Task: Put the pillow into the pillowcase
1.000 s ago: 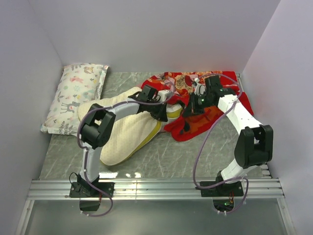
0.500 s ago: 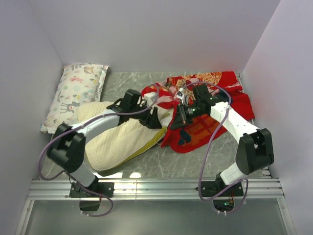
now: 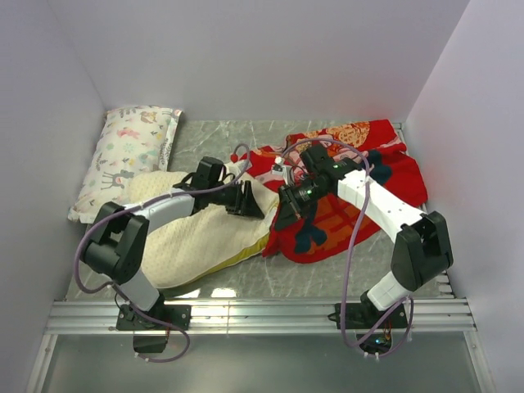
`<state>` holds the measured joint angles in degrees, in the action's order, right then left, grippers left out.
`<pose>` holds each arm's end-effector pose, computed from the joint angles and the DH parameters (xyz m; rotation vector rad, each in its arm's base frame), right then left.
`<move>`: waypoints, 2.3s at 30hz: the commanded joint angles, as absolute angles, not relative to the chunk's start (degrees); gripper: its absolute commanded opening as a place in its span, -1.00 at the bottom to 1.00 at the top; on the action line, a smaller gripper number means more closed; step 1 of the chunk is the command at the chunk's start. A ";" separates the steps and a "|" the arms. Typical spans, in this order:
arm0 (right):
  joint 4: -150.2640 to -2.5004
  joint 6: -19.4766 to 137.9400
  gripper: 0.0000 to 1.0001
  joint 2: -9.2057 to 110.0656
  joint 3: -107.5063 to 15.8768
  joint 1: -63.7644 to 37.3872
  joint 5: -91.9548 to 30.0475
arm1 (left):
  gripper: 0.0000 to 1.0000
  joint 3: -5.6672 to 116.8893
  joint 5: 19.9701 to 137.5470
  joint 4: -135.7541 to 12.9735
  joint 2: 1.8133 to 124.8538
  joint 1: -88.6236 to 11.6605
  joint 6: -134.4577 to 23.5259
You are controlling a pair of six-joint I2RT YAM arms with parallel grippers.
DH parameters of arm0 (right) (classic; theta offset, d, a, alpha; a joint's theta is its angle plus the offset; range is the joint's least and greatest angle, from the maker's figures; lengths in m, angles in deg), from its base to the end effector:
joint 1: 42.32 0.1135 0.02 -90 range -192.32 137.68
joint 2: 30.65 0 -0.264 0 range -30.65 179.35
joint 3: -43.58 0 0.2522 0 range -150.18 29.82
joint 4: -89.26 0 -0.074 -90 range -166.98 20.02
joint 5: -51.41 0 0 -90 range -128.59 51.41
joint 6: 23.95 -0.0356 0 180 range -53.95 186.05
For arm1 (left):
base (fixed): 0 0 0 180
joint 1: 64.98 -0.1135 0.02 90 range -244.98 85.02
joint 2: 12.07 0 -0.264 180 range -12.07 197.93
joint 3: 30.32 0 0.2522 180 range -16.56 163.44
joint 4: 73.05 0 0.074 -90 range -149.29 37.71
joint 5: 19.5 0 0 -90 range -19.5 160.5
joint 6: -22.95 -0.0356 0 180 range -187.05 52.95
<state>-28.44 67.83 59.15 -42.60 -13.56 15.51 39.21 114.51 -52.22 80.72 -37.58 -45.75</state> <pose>0.2574 0.1742 0.2750 -0.9616 2.4430 1.4258 0.2870 -0.1766 0.2083 0.5386 2.3778 -1.3044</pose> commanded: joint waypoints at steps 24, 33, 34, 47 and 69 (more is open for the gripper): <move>-21.53 75.26 -0.35 49.24 -42.69 -12.78 12.95 | -0.75 42.07 107.24 -60.35 102.11 -39.84 -26.68; -27.73 70.54 0.47 50.99 -51.20 -21.05 -13.86 | -0.49 35.39 110.22 -58.84 89.36 -39.76 -33.56; -28.63 70.27 0.47 51.78 -51.56 -20.87 -17.03 | -0.46 35.21 110.66 -58.85 87.96 -39.76 -33.65; -21.34 74.75 0.18 62.07 -50.95 -13.22 -36.22 | 0.08 35.75 113.03 -65.33 80.66 -39.76 -34.35; -44.25 48.05 -1.00 46.52 -46.38 -19.47 10.00 | -0.58 39.60 110.50 -123.85 108.16 -27.10 17.61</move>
